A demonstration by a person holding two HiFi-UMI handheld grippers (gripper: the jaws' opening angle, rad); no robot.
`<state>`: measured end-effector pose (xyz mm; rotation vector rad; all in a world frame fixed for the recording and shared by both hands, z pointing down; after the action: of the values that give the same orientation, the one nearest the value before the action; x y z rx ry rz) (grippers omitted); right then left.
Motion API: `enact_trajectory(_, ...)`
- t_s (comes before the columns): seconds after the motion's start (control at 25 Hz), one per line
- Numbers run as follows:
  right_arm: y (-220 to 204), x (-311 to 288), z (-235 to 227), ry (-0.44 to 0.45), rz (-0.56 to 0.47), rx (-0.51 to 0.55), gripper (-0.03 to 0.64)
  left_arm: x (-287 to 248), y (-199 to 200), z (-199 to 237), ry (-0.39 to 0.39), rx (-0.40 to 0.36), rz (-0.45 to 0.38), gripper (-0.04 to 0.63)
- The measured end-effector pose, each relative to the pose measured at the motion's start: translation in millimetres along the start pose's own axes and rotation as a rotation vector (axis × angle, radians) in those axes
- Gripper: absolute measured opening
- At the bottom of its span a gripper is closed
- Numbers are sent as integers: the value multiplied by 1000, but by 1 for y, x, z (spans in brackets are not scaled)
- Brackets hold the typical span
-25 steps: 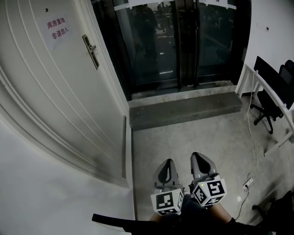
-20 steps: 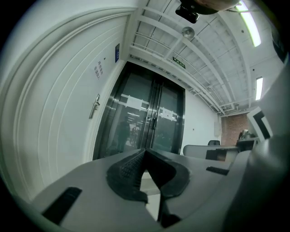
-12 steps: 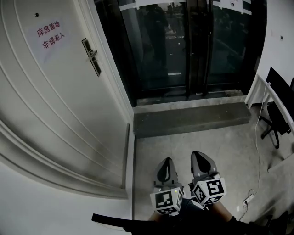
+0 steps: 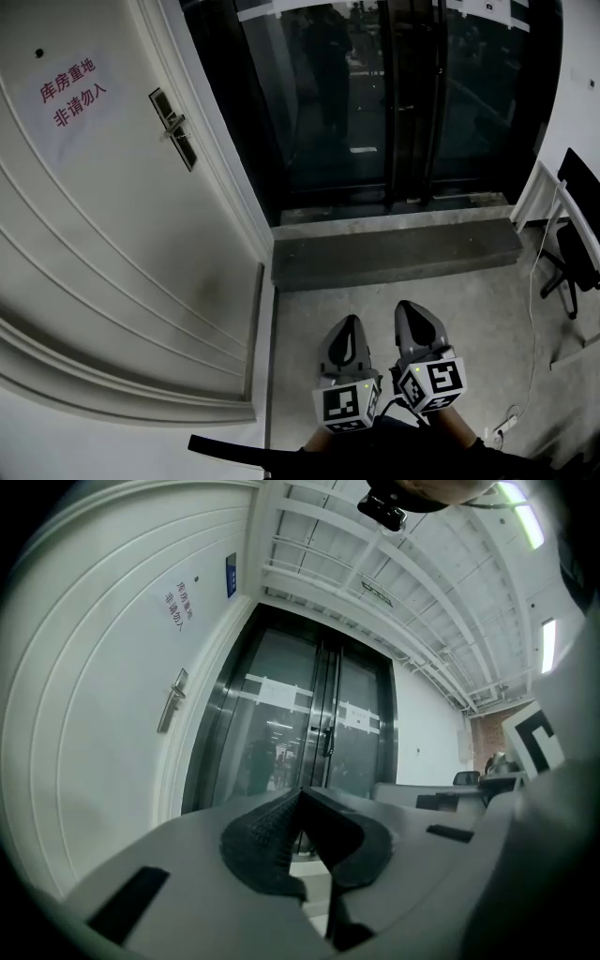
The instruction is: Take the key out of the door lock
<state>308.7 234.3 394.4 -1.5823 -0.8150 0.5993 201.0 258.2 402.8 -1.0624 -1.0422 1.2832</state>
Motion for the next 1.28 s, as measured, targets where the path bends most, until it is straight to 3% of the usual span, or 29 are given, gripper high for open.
enact_trajectory(0.44,-9,-58,-32,15,30,-20,2,-66,-6,14,38,-1,19,-1)
enact_trajectory(0.8,2,-146,-82,-21,-14,2,2,-176,13,27,-17,-7,-20,-1)
enact_trajectory(1.0,8,-205,-108,-38,-40,0,2,-238,24,39,-48,-48,-16,-2)
enact_trajectory(1.28,0,-278,-127,-27,-32,-10,2,-307,26,68,-39,-51,2,-1)
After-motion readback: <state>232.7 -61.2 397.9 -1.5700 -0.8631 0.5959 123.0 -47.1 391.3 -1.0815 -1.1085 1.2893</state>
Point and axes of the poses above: the fingertips, and each gripper's own axes: x backward along the fingers, z to its left, y out of its top, the point moved 2 cm from there along x, backward along the fingers, and after that the axes turned 11 degrees about y, right-handed, at the moved point
